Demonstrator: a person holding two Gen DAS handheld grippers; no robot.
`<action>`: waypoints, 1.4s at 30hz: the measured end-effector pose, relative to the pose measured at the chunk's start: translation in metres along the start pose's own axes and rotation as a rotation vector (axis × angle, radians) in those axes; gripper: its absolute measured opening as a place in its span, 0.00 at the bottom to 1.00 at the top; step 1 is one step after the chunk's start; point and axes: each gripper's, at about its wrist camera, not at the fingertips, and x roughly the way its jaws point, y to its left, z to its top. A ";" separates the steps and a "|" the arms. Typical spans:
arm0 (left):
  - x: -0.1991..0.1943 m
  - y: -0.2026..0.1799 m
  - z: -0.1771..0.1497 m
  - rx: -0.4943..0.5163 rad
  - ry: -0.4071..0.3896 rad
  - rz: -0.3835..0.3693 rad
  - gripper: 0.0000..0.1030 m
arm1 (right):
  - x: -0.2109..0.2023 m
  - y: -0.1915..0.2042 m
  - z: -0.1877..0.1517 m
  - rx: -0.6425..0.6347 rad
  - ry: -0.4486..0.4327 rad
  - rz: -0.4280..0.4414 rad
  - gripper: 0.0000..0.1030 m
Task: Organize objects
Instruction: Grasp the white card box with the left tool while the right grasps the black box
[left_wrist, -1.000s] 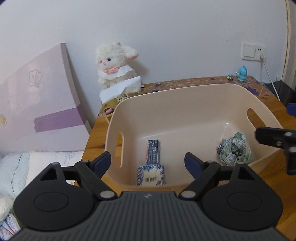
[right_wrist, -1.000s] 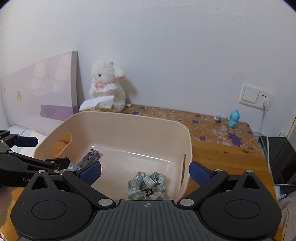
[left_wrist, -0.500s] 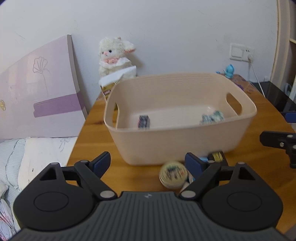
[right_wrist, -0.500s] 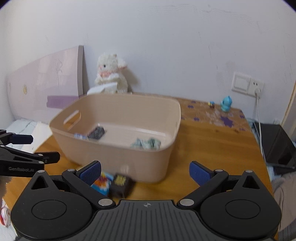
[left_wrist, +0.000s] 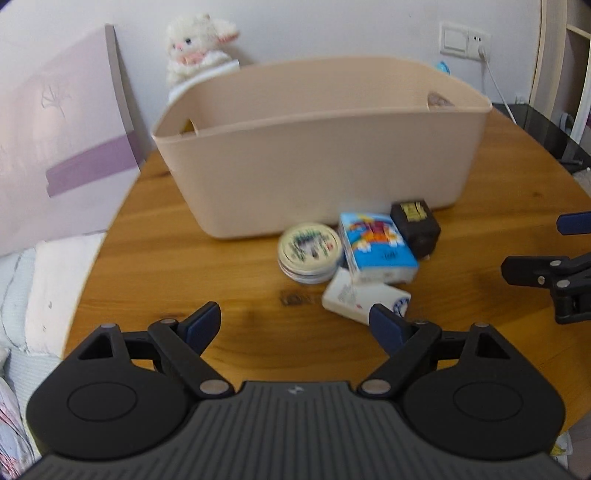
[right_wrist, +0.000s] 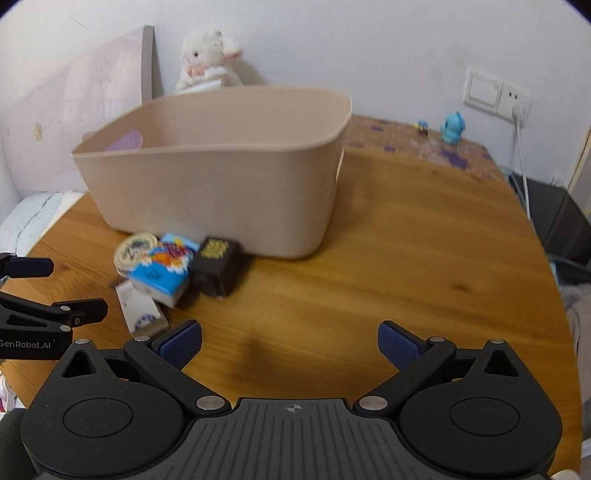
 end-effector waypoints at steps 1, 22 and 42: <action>0.003 -0.001 -0.002 -0.001 0.006 -0.005 0.86 | 0.003 0.000 -0.002 0.002 0.008 -0.002 1.00; 0.030 -0.032 0.016 -0.071 0.005 -0.005 0.86 | 0.033 -0.002 -0.013 0.027 0.065 -0.020 1.00; 0.041 -0.009 0.009 -0.119 0.057 0.010 0.89 | 0.045 0.023 -0.009 -0.044 0.052 -0.012 1.00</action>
